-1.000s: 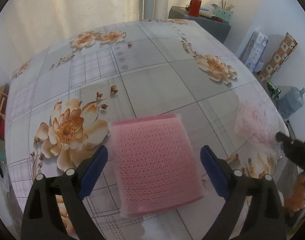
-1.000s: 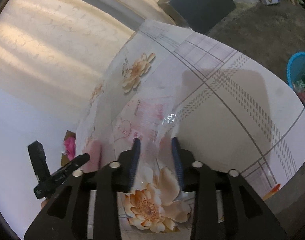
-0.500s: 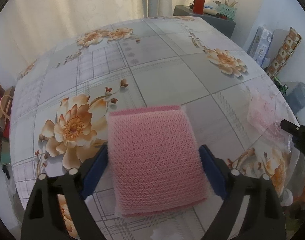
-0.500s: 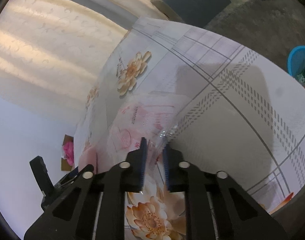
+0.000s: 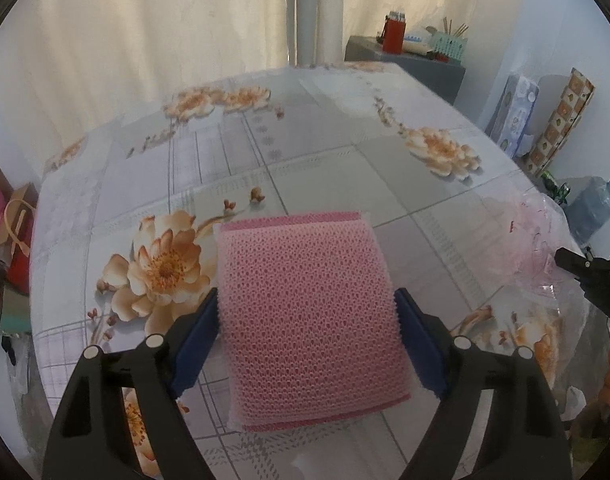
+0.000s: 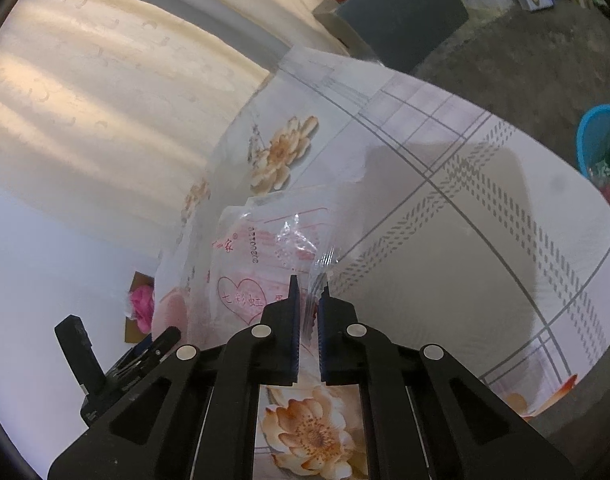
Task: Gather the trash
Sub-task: 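Carry the sponge and bag with both tools over the blue wastebasket, then open both tools to drop the sponge and bag into the wastebasket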
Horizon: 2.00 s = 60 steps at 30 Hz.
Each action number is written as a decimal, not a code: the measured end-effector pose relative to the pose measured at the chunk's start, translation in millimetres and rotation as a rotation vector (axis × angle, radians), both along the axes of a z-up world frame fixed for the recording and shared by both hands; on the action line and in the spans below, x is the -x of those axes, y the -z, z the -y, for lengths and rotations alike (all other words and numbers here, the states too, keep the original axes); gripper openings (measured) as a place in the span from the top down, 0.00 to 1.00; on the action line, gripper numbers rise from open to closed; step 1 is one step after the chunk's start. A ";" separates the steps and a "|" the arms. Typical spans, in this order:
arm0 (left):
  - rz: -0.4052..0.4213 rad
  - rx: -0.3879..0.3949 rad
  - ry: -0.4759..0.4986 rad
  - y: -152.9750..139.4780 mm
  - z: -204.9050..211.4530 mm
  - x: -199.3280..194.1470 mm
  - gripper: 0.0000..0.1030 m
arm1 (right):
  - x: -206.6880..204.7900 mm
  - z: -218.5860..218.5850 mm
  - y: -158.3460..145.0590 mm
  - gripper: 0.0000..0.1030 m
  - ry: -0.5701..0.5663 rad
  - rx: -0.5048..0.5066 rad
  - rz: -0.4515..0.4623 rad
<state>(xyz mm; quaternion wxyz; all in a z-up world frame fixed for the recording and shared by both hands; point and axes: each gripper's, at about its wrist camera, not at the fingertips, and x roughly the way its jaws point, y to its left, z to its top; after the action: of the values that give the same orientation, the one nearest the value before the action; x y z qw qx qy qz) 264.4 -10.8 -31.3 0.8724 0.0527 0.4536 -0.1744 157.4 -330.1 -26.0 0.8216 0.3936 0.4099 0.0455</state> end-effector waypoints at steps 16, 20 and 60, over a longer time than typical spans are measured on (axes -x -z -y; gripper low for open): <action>0.080 0.072 0.096 -48.2 41.2 27.8 0.20 | 33.4 21.2 -23.5 0.95 0.070 -0.012 0.074; 0.091 0.079 0.157 -59.5 72.3 32.9 0.20 | 50.4 39.3 -28.0 0.95 0.115 -0.023 0.098; -0.399 -0.124 0.686 95.8 595.0 44.9 0.18 | 180.1 341.8 140.2 0.90 0.803 -0.049 -0.167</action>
<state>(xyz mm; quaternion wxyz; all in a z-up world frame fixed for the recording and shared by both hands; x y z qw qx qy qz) 219.5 -605.8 -127.1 0.6534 0.2187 0.5798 -0.4348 -22.8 -671.9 -166.2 0.7283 0.5443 0.2877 -0.3009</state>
